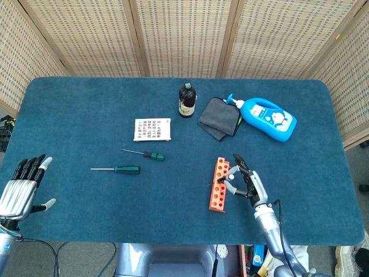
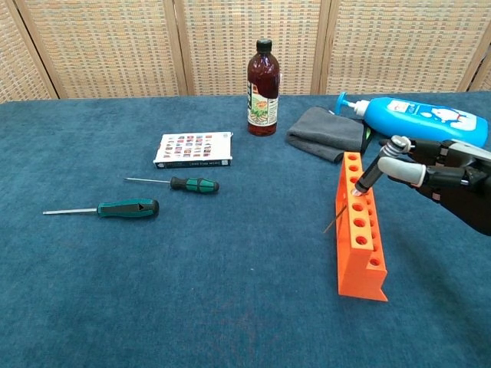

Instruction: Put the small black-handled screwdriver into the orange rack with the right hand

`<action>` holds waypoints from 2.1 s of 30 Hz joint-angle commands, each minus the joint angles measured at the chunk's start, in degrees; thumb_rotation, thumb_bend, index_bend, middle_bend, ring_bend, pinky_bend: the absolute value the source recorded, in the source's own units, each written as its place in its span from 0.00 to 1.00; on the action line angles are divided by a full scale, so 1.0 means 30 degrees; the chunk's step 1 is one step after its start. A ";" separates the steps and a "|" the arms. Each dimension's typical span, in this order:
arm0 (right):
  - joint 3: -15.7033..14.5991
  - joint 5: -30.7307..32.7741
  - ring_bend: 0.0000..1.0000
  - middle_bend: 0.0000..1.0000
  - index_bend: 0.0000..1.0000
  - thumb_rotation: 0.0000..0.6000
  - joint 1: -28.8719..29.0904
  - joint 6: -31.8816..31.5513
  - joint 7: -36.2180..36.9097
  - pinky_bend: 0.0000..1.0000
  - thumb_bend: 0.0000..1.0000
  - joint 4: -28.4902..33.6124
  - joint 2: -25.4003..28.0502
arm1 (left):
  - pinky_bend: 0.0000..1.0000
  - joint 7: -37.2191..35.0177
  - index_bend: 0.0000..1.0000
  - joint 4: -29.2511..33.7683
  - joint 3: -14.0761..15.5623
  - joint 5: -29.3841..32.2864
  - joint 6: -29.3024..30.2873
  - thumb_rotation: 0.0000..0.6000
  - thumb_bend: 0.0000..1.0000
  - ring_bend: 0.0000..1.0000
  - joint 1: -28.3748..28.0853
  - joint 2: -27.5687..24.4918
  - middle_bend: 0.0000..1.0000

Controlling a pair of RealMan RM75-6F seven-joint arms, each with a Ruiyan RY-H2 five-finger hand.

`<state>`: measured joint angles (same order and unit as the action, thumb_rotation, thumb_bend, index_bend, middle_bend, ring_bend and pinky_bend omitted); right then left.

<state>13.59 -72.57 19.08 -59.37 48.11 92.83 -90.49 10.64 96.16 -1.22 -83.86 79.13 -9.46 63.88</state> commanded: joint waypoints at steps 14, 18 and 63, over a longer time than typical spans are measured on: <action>0.0099 -0.0232 0.00 0.04 0.67 1.00 0.0120 -0.0092 -0.0081 0.00 0.30 0.0125 0.0227 | 0.00 0.0106 0.00 0.0019 0.0021 -0.0018 -0.0042 1.00 0.00 0.00 -0.0025 0.0042 0.00; 0.0060 -0.0233 0.00 0.04 0.67 1.00 0.0250 -0.0026 -0.0476 0.00 0.30 0.0089 0.0229 | 0.00 0.0064 0.00 0.0017 0.0012 0.0002 -0.0027 1.00 0.00 0.00 -0.0013 0.0020 0.00; -0.0713 -0.1444 0.00 0.00 0.32 1.00 0.0700 0.0354 -0.0273 0.00 0.30 -0.0143 0.0883 | 0.00 -0.0007 0.00 -0.0006 -0.0002 -0.0020 0.0056 1.00 0.00 0.00 0.0018 0.0003 0.00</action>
<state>11.47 -76.89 21.16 -58.32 47.28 92.42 -87.85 10.62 96.15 -1.23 -83.92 79.31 -9.40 63.89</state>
